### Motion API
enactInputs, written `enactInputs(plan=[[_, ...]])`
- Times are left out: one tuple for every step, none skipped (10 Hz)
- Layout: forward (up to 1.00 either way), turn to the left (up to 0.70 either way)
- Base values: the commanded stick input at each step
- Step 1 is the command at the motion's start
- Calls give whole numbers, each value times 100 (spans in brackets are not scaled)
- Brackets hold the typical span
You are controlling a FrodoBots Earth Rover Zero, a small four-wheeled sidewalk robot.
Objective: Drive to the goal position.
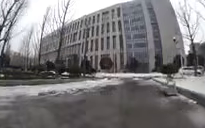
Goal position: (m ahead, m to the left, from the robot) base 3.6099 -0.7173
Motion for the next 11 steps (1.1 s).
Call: enactInputs(plan=[[100, -27], [100, -27], [100, -27], [100, -27], [100, -27], [100, -27], [100, -27], [100, -27], [100, -27], [100, -27], [100, -21]])
